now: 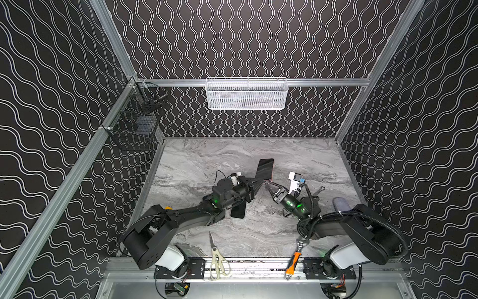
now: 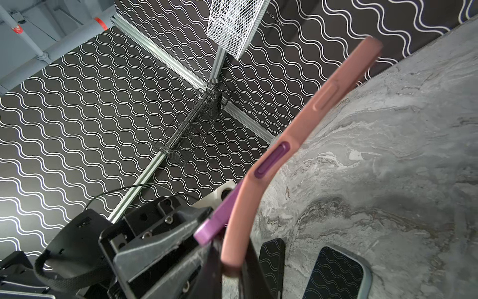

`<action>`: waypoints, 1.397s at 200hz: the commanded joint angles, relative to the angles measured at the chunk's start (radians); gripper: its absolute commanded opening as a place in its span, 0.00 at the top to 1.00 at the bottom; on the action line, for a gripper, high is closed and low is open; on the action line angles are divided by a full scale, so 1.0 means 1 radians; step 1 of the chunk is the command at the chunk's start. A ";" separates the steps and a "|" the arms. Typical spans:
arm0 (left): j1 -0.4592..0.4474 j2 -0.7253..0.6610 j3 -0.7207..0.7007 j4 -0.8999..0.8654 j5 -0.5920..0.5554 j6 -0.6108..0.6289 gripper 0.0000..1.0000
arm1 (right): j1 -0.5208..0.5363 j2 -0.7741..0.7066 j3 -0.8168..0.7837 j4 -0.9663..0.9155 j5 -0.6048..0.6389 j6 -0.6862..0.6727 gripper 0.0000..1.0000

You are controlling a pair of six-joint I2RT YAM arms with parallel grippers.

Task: Take the phone out of the phone case
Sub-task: Remove the phone case from the phone.

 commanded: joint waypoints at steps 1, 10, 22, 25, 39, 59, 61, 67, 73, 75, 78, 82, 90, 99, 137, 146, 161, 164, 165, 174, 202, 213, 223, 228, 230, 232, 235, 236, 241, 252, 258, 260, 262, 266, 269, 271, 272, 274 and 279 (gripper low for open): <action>0.003 0.014 0.005 -0.043 -0.017 0.010 0.79 | 0.005 -0.011 0.000 0.173 -0.068 -0.023 1.00; 0.003 0.017 0.005 -0.043 -0.018 0.009 0.76 | 0.005 -0.007 0.000 0.177 -0.068 -0.022 1.00; 0.003 0.020 0.001 -0.043 -0.018 0.005 0.74 | 0.004 -0.005 0.000 0.182 -0.068 -0.020 1.00; 0.003 0.022 0.000 -0.043 -0.018 0.003 0.74 | 0.005 -0.002 0.000 0.183 -0.069 -0.019 1.00; 0.005 0.022 -0.008 -0.043 -0.021 -0.003 0.73 | 0.005 -0.002 0.000 0.184 -0.068 -0.019 1.00; 0.015 0.017 -0.019 -0.043 -0.028 -0.007 0.73 | 0.005 -0.003 -0.003 0.185 -0.067 -0.021 1.00; 0.016 0.017 -0.019 -0.043 -0.027 -0.008 0.73 | 0.005 -0.004 -0.003 0.186 -0.068 -0.022 1.00; 0.021 0.016 -0.020 -0.043 -0.025 -0.007 0.73 | 0.005 -0.004 -0.005 0.184 -0.066 -0.023 1.00; 0.024 0.017 -0.021 -0.043 -0.023 -0.009 0.73 | 0.005 -0.004 -0.005 0.186 -0.067 -0.023 1.00; 0.026 0.017 -0.021 -0.043 -0.023 -0.011 0.74 | 0.005 -0.004 -0.006 0.186 -0.068 -0.023 1.00; 0.028 0.017 -0.021 -0.043 -0.023 -0.011 0.74 | 0.005 -0.004 -0.006 0.186 -0.068 -0.023 1.00; 0.031 0.017 -0.020 -0.043 -0.020 -0.010 0.76 | 0.005 -0.004 -0.006 0.185 -0.067 -0.023 1.00; 0.038 0.017 -0.016 -0.043 -0.018 -0.007 0.77 | 0.005 -0.003 -0.008 0.186 -0.066 -0.023 1.00; 0.044 0.021 -0.011 -0.043 -0.012 -0.004 0.78 | 0.005 -0.001 -0.009 0.190 -0.066 -0.022 1.00; 0.051 0.051 0.024 -0.043 0.023 -0.002 0.82 | 0.007 0.003 -0.011 0.198 -0.065 -0.022 1.00; 0.051 0.057 0.032 -0.043 0.034 0.000 0.83 | 0.006 0.004 -0.011 0.195 -0.063 -0.023 1.00; 0.051 0.063 0.038 -0.043 0.044 0.003 0.85 | 0.007 0.003 -0.009 0.191 -0.063 -0.026 1.00; 0.051 0.064 0.039 -0.043 0.047 0.006 0.85 | 0.006 0.003 -0.009 0.191 -0.063 -0.026 1.00; 0.051 0.065 0.038 -0.043 0.048 0.006 0.85 | 0.006 0.004 -0.009 0.191 -0.063 -0.026 1.00; 0.051 0.066 0.039 -0.043 0.057 0.010 0.86 | 0.007 0.004 -0.009 0.189 -0.063 -0.028 1.00; 0.050 0.077 0.038 -0.043 0.083 0.013 0.84 | 0.006 0.006 -0.002 0.178 -0.066 -0.029 1.00; 0.051 0.081 0.036 -0.043 0.087 0.017 0.80 | 0.006 0.009 -0.002 0.183 -0.066 -0.029 1.00; 0.050 0.086 0.035 -0.043 0.094 0.016 0.80 | 0.006 0.008 0.001 0.177 -0.066 -0.029 1.00; 0.051 0.089 0.037 -0.043 0.099 0.017 0.80 | 0.006 0.008 0.001 0.176 -0.066 -0.029 1.00; 0.051 0.089 0.037 -0.043 0.100 0.018 0.80 | 0.006 0.007 0.001 0.175 -0.066 -0.029 1.00; 0.051 0.091 0.037 -0.043 0.101 0.019 0.80 | 0.007 0.007 0.001 0.175 -0.066 -0.029 1.00; 0.051 0.092 0.038 -0.043 0.103 0.021 0.79 | 0.006 0.007 0.001 0.175 -0.066 -0.029 1.00; 0.051 0.092 0.038 -0.043 0.103 0.020 0.79 | 0.006 0.007 0.001 0.174 -0.066 -0.029 1.00; 0.051 0.095 0.040 -0.043 0.106 0.021 0.77 | 0.006 0.005 0.001 0.174 -0.066 -0.029 1.00; 0.051 0.098 0.041 -0.042 0.105 0.020 0.76 | 0.007 0.004 0.001 0.174 -0.066 -0.031 1.00; 0.051 0.098 0.039 -0.043 0.103 0.020 0.77 | 0.007 0.003 0.000 0.171 -0.066 -0.031 1.00; 0.051 0.098 0.040 -0.043 0.102 0.020 0.77 | 0.006 0.001 0.000 0.171 -0.065 -0.031 1.00; 0.051 0.099 0.040 -0.043 0.101 0.020 0.77 | 0.006 0.002 0.000 0.171 -0.065 -0.031 1.00; 0.052 0.098 0.041 -0.043 0.100 0.020 0.77 | 0.006 0.001 0.000 0.170 -0.065 -0.031 1.00; 0.053 0.099 0.042 -0.043 0.100 0.018 0.77 | 0.006 0.001 -0.002 0.171 -0.065 -0.031 1.00; 0.053 0.100 0.043 -0.043 0.101 0.019 0.77 | 0.006 0.000 -0.002 0.171 -0.065 -0.031 1.00; 0.053 0.100 0.043 -0.043 0.101 0.020 0.77 | 0.006 0.000 -0.002 0.171 -0.065 -0.031 1.00; 0.053 0.101 0.044 -0.043 0.102 0.019 0.77 | 0.006 0.000 -0.003 0.171 -0.065 -0.031 1.00; 0.054 0.103 0.047 -0.043 0.104 0.018 0.77 | 0.006 -0.001 -0.003 0.171 -0.065 -0.031 1.00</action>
